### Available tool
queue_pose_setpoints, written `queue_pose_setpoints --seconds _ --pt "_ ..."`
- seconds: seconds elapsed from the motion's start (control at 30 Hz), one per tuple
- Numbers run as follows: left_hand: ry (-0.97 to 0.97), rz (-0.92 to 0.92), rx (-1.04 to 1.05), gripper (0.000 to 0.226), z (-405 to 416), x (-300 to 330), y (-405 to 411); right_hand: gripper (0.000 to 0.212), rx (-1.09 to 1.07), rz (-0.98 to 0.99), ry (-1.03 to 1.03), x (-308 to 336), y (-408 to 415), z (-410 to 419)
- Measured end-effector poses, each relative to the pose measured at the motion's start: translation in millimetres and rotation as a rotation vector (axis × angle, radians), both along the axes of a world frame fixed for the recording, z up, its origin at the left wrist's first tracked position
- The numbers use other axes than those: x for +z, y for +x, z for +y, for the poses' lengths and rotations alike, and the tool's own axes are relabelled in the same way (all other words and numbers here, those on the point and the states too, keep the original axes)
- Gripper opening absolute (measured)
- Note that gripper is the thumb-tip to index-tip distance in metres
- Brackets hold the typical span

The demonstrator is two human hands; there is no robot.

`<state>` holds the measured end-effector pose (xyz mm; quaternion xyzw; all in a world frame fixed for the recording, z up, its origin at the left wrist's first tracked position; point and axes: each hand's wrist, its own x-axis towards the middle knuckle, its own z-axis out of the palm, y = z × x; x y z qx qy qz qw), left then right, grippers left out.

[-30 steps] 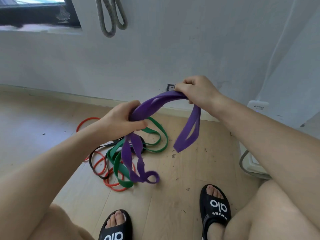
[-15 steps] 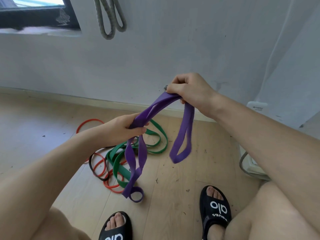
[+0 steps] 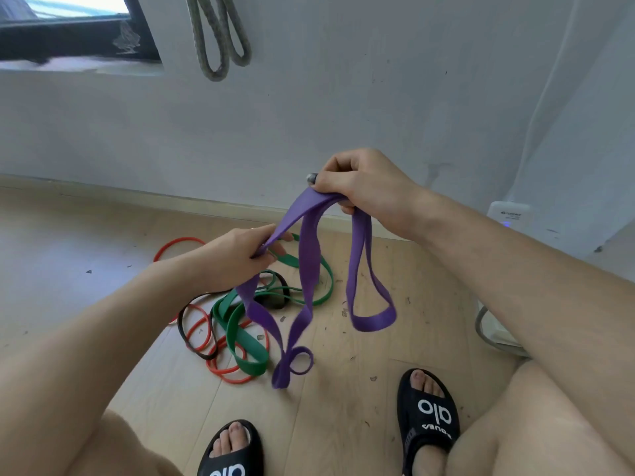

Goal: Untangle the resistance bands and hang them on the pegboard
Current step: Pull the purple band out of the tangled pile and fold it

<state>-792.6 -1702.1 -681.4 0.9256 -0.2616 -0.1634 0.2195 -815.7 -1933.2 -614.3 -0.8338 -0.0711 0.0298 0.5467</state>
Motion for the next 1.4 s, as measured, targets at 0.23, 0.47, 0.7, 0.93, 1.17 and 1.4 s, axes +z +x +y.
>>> queue_pose_setpoints --seconds 0.23,0.47,0.7,0.93,1.17,1.4 --pt "-0.310 0.099 0.133 0.013 -18.9 2.0 -8.4 0.026 -0.005 0.005 0.151 3.8 0.5 2.2" --pt "-0.420 0.307 0.084 0.053 -26.0 16.2 -21.2 0.024 -0.048 0.027 0.202 0.3 0.1 2.3" --pt "-0.403 0.083 0.160 0.032 -42.7 13.1 -22.9 0.016 -0.057 0.028 0.297 3.3 0.8 6.9" --pt "-0.403 0.112 0.184 0.013 -30.2 10.7 -18.0 0.017 -0.134 0.026 0.255 0.2 4.6 -6.6" --pt "-0.585 0.129 0.220 0.052 -47.2 12.8 -25.4 0.014 -0.108 0.055 0.349 2.5 3.6 0.8" --pt "-0.475 0.027 0.212 0.013 -46.6 4.7 -24.4 0.008 -0.124 0.084 0.404 3.2 1.8 -1.7"
